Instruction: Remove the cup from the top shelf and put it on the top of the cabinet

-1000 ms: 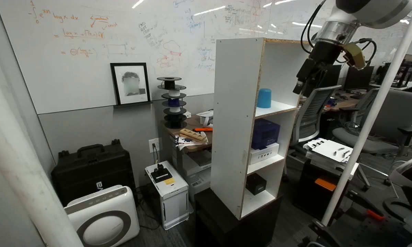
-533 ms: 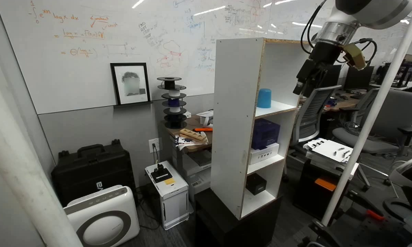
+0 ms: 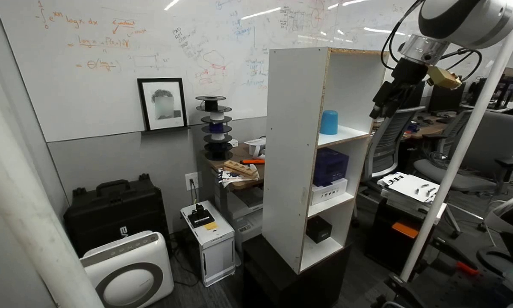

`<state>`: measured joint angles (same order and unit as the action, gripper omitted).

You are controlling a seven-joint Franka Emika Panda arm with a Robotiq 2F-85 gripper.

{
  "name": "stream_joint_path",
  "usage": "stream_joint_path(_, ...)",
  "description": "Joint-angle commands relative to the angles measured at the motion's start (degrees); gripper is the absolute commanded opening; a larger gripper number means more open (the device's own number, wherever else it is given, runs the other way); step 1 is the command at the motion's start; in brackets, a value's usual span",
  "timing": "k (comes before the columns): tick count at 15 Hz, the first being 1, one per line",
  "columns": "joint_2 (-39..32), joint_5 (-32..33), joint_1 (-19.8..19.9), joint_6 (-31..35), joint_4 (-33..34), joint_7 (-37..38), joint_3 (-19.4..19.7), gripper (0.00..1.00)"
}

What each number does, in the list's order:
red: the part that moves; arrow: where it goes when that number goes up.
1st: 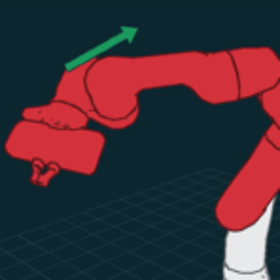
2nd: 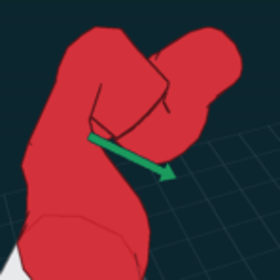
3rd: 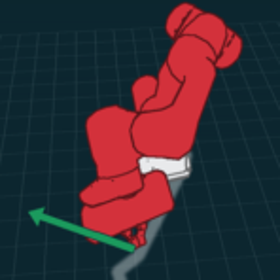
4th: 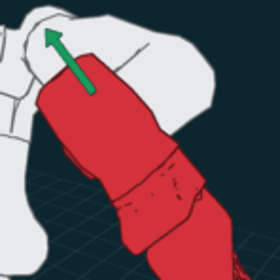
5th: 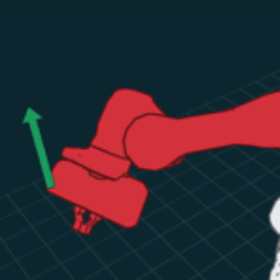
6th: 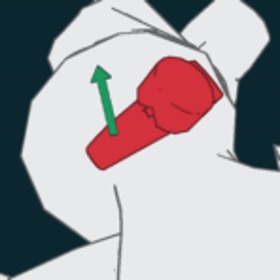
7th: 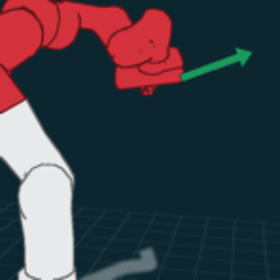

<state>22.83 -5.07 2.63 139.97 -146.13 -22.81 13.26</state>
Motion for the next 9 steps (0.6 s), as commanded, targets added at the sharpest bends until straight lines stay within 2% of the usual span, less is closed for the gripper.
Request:
stream_joint_path(1,-6.98,-0.12,1.38,11.56,1.97,-0.67,1.97,1.0)
stream_joint_path(4,-13.75,-2.66,0.37,21.95,4.4,-1.91,3.91,1.0)
stream_joint_path(7,-20.39,-5.57,-0.68,28.95,8.19,-2.79,4.58,1.0)
stream_joint_path(9,-23.81,-8.63,-1.27,31.29,11.2,-3.79,4.0,1.0)
